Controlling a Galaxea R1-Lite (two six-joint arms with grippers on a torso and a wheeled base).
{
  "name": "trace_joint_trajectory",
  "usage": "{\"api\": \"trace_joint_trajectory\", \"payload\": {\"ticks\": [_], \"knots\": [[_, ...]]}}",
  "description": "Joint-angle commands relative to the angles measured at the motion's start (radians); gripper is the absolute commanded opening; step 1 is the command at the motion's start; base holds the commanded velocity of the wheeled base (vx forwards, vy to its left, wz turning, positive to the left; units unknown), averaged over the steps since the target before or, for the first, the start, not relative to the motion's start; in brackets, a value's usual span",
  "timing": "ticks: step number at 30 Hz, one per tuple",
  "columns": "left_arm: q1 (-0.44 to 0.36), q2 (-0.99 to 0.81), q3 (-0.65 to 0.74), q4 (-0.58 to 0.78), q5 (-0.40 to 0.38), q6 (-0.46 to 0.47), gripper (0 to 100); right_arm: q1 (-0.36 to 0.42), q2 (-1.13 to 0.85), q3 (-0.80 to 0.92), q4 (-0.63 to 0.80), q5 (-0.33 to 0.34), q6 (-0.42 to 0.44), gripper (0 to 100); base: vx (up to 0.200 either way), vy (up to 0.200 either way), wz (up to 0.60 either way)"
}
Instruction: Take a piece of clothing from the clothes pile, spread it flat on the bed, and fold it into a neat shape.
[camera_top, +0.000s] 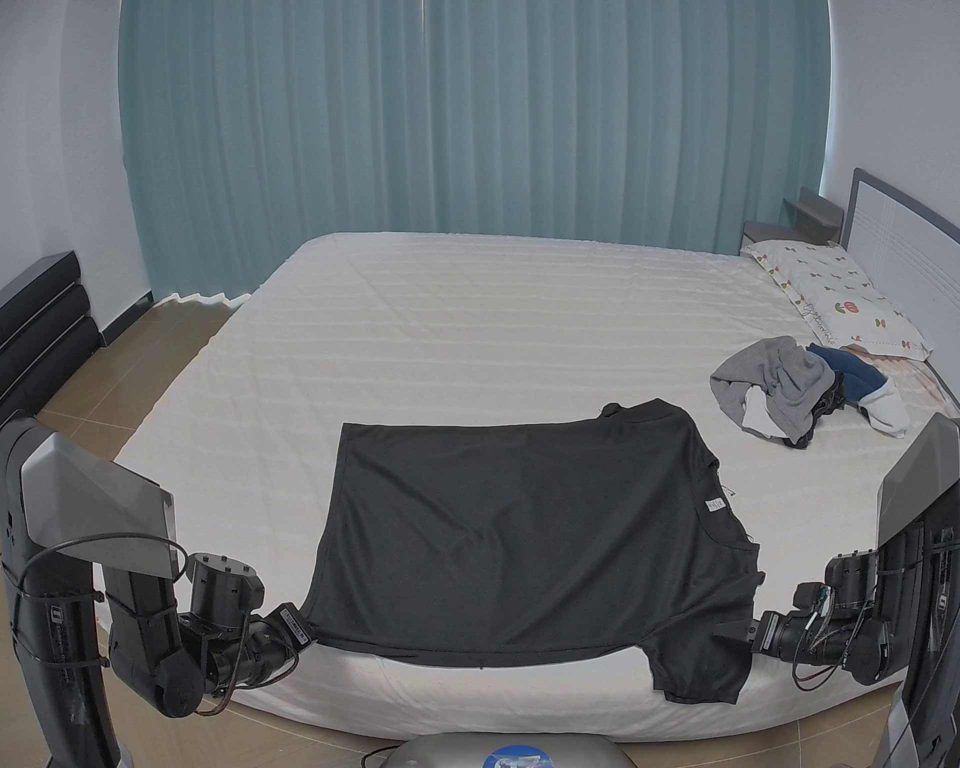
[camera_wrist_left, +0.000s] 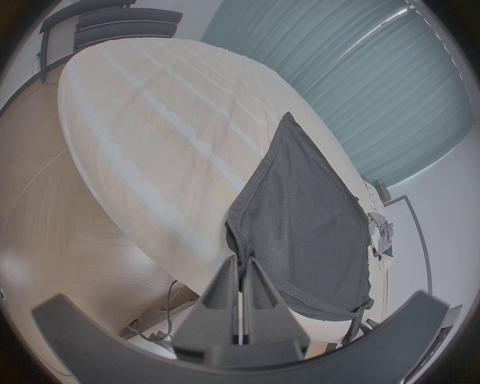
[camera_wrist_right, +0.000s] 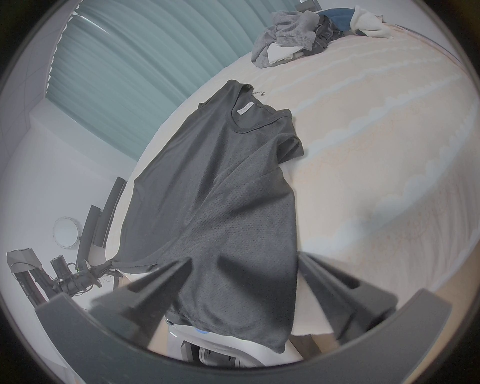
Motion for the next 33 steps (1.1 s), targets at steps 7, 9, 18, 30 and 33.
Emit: {"api": "trace_joint_trajectory", "payload": {"ticks": [7, 9, 18, 30, 33], "knots": [[0.000, -0.003, -0.003, 0.000, 0.000, -0.017, 0, -0.029, -0.066, 0.060, -0.007, -0.002, 0.014, 0, 0.000, 0.000, 0.00], [0.002, -0.003, -0.003, 0.000, 0.000, -0.019, 0, -0.063, -0.070, 0.060, -0.007, -0.002, 0.013, 0, 0.000, 0.000, 0.00], [0.009, 0.022, 0.039, -0.105, 0.016, -0.010, 0, -0.071, -0.212, 0.060, 0.211, 0.010, -0.016, 0, 0.000, 0.000, 0.00], [0.017, 0.049, 0.194, -0.278, 0.066, 0.158, 0, -0.071, -0.442, 0.060, 0.562, 0.010, -0.084, 0, 0.000, 0.000, 0.00], [0.012, 0.068, 0.195, -0.273, 0.088, 0.170, 0, -0.077, -0.446, 0.060, 0.589, 0.007, -0.130, 0, 0.000, 0.000, 0.00]]}}
